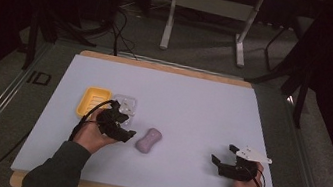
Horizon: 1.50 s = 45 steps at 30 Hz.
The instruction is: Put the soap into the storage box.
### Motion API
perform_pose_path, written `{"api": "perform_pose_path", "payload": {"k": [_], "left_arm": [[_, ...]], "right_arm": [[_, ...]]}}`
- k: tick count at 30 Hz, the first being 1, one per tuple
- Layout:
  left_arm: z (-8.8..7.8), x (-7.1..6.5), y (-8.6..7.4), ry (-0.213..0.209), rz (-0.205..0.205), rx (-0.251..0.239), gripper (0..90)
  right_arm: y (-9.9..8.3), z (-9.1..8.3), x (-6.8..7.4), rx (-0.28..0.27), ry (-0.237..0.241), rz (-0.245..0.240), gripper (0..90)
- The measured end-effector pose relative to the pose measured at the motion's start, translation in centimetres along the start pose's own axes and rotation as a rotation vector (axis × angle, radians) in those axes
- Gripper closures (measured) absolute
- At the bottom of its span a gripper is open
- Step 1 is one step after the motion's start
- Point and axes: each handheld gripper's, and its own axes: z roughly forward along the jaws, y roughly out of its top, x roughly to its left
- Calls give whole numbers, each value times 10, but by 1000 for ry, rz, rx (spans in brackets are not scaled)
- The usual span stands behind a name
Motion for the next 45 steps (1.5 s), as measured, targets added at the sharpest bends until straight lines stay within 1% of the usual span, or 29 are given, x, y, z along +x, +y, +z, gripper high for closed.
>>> {"api": "perform_pose_path", "payload": {"k": [3, 15, 21, 23, 27, 32, 35, 40, 44, 45], "left_arm": [[2, -1, 2, -12, -11, -4, 386], [7, -5, 13, -22, -3, 10, 380], [10, -5, 15, -29, -17, 11, 375], [11, -5, 16, -30, -12, 20, 372], [14, -6, 17, -38, -18, 23, 370], [17, -8, 21, -40, -7, 39, 369], [19, -9, 23, -48, -19, 49, 352], [21, -9, 26, -56, -26, 57, 347], [23, -10, 28, -60, -28, 67, 335], [24, -10, 28, -56, -24, 73, 317]], "right_arm": [[0, 0, 0, 0, 1, 0, 147], [0, 0, 0, -4, 2, 0, 147], [0, 0, 0, -4, 2, 0, 147], [0, 0, 0, -4, 2, 0, 147], [0, 0, 0, -4, 2, -1, 147], [0, 0, 0, -4, 3, 0, 147], [0, 0, 0, -3, 3, -2, 147], [0, 0, 0, -2, 3, -4, 147], [0, 0, 0, -2, 4, -4, 147], [0, 0, 0, -2, 4, -5, 147]]}}
